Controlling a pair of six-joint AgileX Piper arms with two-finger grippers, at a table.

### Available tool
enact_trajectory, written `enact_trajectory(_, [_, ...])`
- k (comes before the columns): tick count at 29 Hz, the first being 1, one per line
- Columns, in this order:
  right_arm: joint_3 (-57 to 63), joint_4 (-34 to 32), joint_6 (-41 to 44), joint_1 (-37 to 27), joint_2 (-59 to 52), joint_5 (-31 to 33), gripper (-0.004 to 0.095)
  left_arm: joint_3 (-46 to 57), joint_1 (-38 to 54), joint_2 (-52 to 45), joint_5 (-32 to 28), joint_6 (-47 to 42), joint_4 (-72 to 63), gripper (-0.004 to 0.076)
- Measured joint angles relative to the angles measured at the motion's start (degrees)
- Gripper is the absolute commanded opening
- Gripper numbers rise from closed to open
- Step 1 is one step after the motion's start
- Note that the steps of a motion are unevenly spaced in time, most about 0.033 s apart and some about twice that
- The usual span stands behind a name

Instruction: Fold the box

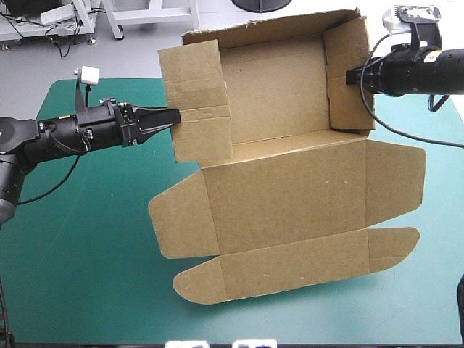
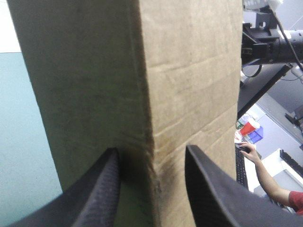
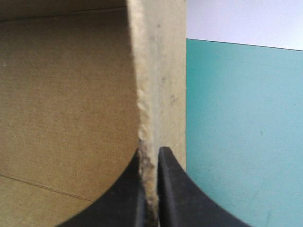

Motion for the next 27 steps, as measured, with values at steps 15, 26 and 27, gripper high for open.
enact_trajectory(15, [0.0, -13.1, 6.1, 13.1, 0.0, -3.1, 0.0000, 0.0, -4.1, -0.1, -8.7, 0.6, 11.2, 0.0320])
enact_trajectory(26, [0.0, -11.5, 7.2, 13.5, -3.3, -2.3, 0.0001, 0.0, -7.1, 1.3, -18.6, -1.5, 15.7, 0.0211])
enact_trajectory(27, [0.0, -11.3, 7.2, 13.5, -3.7, -2.0, 0.0000, 0.0, -7.6, 1.7, -19.5, -1.6, 16.0, 0.0162])
